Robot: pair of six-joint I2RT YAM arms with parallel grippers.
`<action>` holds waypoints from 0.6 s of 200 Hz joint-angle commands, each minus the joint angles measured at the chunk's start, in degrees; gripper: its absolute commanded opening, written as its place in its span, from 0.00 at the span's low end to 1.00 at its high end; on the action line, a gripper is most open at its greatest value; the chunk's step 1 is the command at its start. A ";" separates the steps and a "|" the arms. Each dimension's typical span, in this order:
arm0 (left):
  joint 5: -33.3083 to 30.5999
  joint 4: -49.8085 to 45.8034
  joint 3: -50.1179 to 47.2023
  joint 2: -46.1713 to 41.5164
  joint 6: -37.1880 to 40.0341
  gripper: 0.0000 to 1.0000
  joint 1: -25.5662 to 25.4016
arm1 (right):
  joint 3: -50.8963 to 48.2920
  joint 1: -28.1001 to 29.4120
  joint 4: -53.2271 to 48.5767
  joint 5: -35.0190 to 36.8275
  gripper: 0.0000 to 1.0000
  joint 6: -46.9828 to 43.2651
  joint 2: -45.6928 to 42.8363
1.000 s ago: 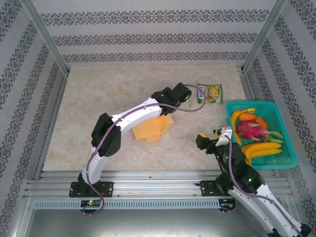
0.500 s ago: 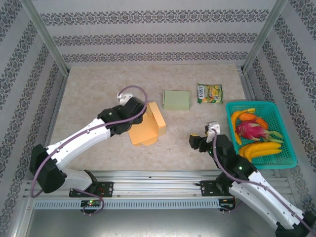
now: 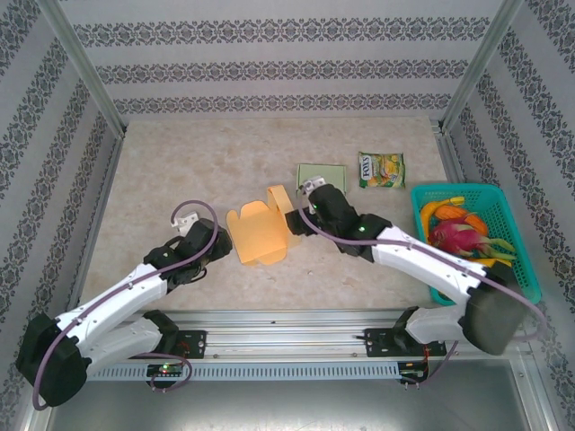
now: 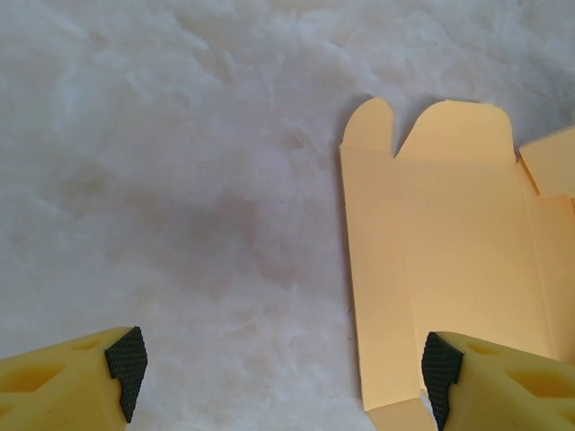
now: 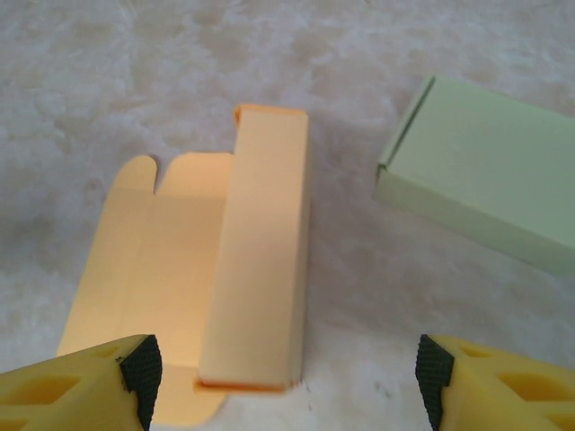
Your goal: Fold the paper box
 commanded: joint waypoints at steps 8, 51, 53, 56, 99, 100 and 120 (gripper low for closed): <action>-0.68 6.66 -2.90 -2.07 -3.36 0.82 0.49 | 3.24 -0.42 0.19 -0.86 0.75 -0.51 3.70; 0.22 10.20 -4.32 -0.32 -3.72 0.82 0.48 | 0.62 -2.53 3.51 -2.36 0.73 0.69 6.58; 0.29 10.28 -4.35 -0.21 -3.85 0.82 0.49 | 0.56 -2.66 3.69 -2.53 0.73 0.67 6.70; 0.41 10.53 -4.43 0.06 -3.93 0.82 0.49 | 0.36 -2.83 3.84 -2.73 0.73 0.76 7.00; 1.56 12.49 -4.73 2.31 -4.42 0.82 0.49 | -2.33 -4.36 7.54 -4.82 0.72 1.25 9.60; 1.60 12.50 -4.73 2.37 -4.47 0.82 0.49 | -2.43 -4.43 7.60 -4.86 0.72 1.25 9.58; 1.86 12.92 -4.74 2.91 -4.86 0.82 0.47 | -4.16 -4.87 9.03 -5.51 0.72 1.74 10.24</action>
